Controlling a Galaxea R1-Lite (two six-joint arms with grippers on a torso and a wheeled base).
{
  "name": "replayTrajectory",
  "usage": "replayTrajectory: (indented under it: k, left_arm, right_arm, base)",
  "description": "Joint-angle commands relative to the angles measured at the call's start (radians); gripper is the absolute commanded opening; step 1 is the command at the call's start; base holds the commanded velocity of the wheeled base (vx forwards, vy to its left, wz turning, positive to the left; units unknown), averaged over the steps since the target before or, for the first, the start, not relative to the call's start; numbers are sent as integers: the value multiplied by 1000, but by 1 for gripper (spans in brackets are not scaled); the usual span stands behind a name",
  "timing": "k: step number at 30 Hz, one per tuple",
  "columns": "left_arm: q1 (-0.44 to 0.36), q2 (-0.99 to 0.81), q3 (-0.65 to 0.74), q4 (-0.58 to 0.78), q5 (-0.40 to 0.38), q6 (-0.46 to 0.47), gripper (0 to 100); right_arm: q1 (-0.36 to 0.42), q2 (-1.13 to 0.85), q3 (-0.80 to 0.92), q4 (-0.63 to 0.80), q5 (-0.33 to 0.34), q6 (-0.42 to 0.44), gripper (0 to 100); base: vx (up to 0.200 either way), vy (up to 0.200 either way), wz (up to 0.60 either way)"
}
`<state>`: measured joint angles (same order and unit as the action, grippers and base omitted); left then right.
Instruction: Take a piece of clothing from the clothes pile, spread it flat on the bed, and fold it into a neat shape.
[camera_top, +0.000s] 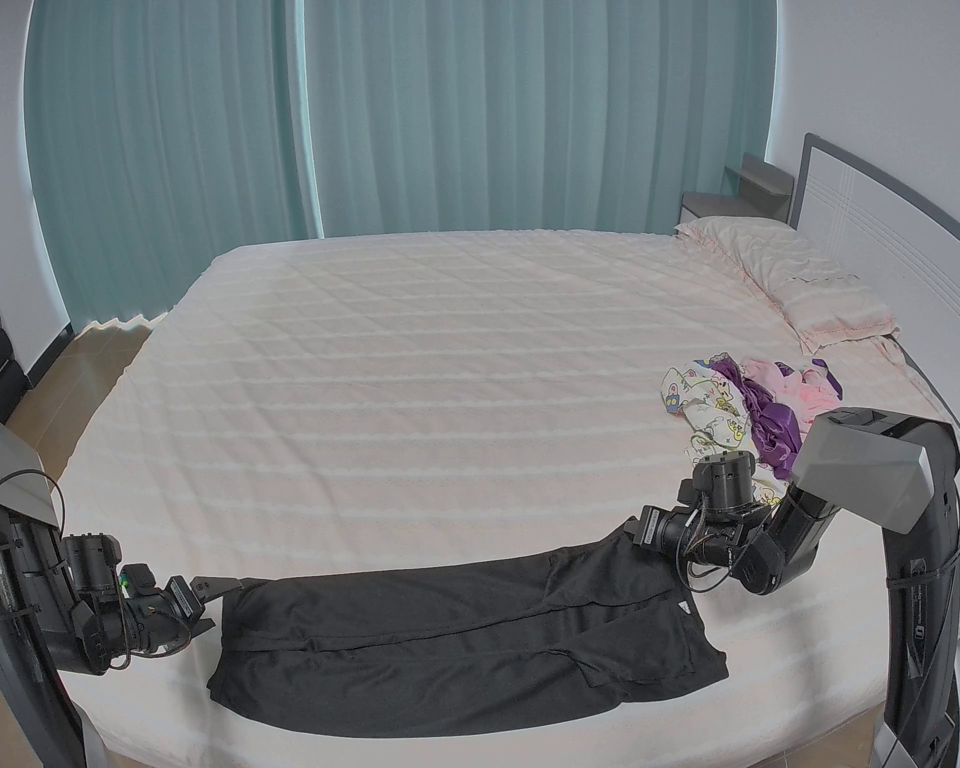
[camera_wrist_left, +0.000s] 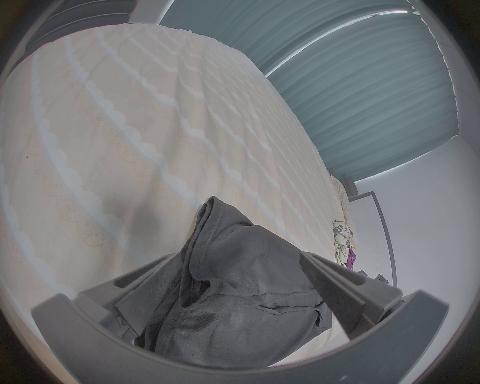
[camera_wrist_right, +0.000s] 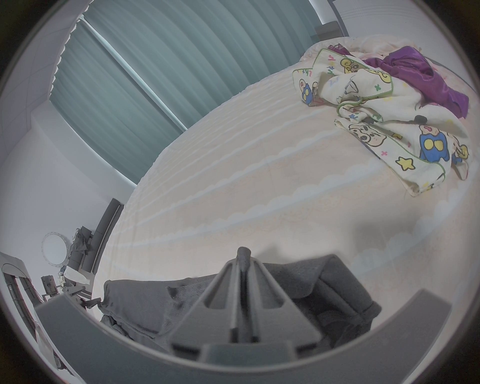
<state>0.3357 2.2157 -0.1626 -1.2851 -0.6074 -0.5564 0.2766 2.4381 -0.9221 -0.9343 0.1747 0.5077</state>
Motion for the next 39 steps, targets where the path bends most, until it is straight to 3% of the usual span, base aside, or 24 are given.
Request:
replayTrajectory:
  k: [1, 6, 11, 13, 14, 15, 18, 26, 34, 39]
  left_arm:
    - [0, -1, -3, 0, 2, 0, 100]
    - [0, -1, -3, 0, 2, 0, 100]
    - [0, -1, 0, 0, 0, 1, 100]
    - [-1, -1, 0, 0, 0, 1, 100]
    - [-1, -1, 1, 0, 0, 1, 100]
    - [-1, -1, 1, 0, 0, 1, 100]
    - [-1, -2, 1, 0, 2, 1, 100]
    - [-3, -11, 35, 0, 2, 10, 100]
    - [-1, -11, 58, 0, 3, 35, 100]
    - [-20, -1, 58, 0, 64, 36, 100]
  right_arm:
    - [0, 2, 9, 0, 0, 0, 100]
    - [-5, -11, 12, -12, -3, 2, 100]
    - [-59, -123, 69, -21, -35, 15, 100]
    - [-54, -168, 114, -21, -41, 65, 100]
    - [-39, -223, 157, -20, -61, 147, 100]
    - [-37, -228, 160, -20, -63, 155, 100]
    - [13, -283, 236, -18, -123, 333, 100]
    - [21, -268, 419, -90, -141, 466, 100]
    - [29, -205, 491, -156, -132, 486, 100]
    - [47, -169, 496, -184, -139, 483, 100]
  base:
    - [0, 0, 0]
    - [0, 0, 0]
    - [0, 0, 0]
    - [0, 0, 0]
    - [0, 0, 0]
    - [0, 0, 0]
    - [-200, 0, 0]
    - [-200, 0, 0]
    - [-25, 0, 0]
    - [0, 0, 0]
